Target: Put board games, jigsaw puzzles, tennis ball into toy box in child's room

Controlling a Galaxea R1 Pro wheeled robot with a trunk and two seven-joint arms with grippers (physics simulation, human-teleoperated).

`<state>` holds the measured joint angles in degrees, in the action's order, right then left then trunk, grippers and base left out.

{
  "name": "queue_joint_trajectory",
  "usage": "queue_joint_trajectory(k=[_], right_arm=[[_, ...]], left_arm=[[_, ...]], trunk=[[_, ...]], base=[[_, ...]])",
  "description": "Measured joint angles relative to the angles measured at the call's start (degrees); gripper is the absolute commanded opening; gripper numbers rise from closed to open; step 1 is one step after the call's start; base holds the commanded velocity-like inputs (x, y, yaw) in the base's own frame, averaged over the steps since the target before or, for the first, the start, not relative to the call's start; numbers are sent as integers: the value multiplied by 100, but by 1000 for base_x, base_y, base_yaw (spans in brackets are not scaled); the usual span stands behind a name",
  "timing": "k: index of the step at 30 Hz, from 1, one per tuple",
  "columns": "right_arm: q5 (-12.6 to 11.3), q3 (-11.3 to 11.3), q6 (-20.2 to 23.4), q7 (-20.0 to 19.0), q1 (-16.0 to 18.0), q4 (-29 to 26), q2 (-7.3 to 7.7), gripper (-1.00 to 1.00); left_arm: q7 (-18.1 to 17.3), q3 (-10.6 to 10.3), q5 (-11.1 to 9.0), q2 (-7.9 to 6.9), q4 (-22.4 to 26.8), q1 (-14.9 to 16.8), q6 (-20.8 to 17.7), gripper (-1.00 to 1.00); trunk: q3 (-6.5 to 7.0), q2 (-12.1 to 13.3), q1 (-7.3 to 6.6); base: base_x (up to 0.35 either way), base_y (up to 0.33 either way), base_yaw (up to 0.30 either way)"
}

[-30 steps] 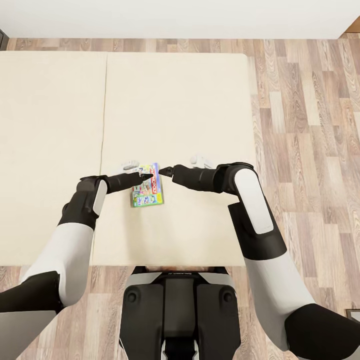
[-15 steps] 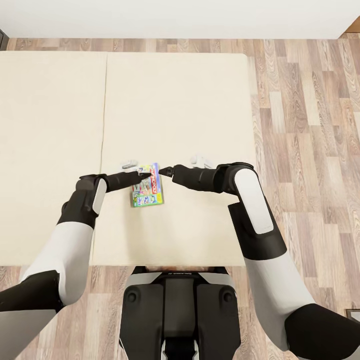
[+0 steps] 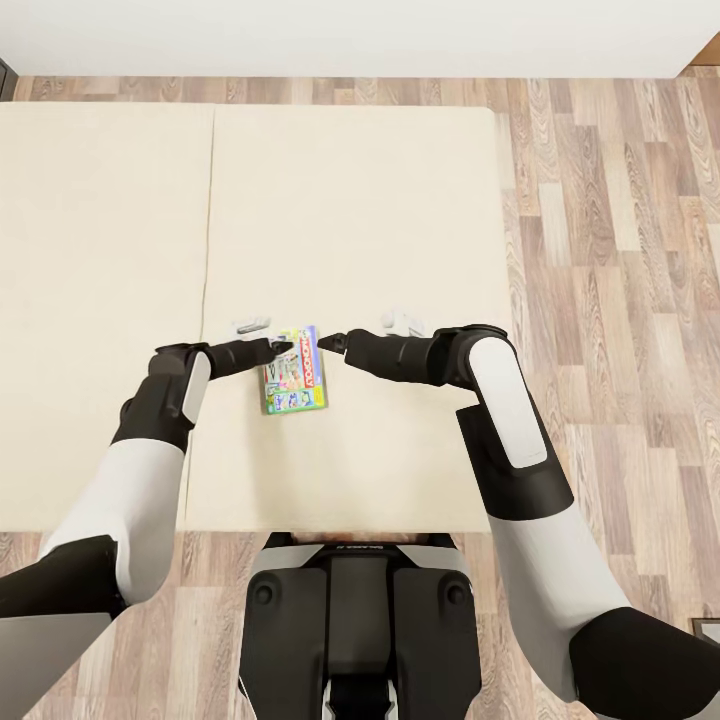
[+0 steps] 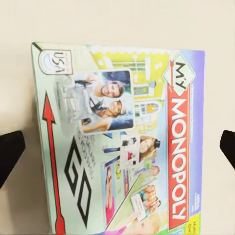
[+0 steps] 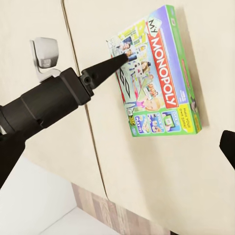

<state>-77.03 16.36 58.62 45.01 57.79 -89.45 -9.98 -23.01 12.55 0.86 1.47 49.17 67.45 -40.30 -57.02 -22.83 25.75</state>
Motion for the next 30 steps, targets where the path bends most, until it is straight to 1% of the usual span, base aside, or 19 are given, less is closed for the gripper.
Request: queue_joint_trajectory(k=[9,19,23,30], right_arm=[[0,0,-5,1,0,-6,0,100],[0,-6,-5,1,0,-7,0,100],[0,-6,-5,1,0,-5,0,100],[1,-8,-5,1,0,1,0,100]], left_arm=[[66,-1,7,-5,-3,2,32,100],[541,-1,8,0,-25,2,62,100],[635,-3,8,4,-42,2,120,100],[683,-17,8,12,-60,2,175,100]], trunk=[[0,0,0],[0,0,0],[-3,0,0],[-38,0,0]], base=[[0,0,0],[0,0,0],[0,0,0],[0,0,0]])
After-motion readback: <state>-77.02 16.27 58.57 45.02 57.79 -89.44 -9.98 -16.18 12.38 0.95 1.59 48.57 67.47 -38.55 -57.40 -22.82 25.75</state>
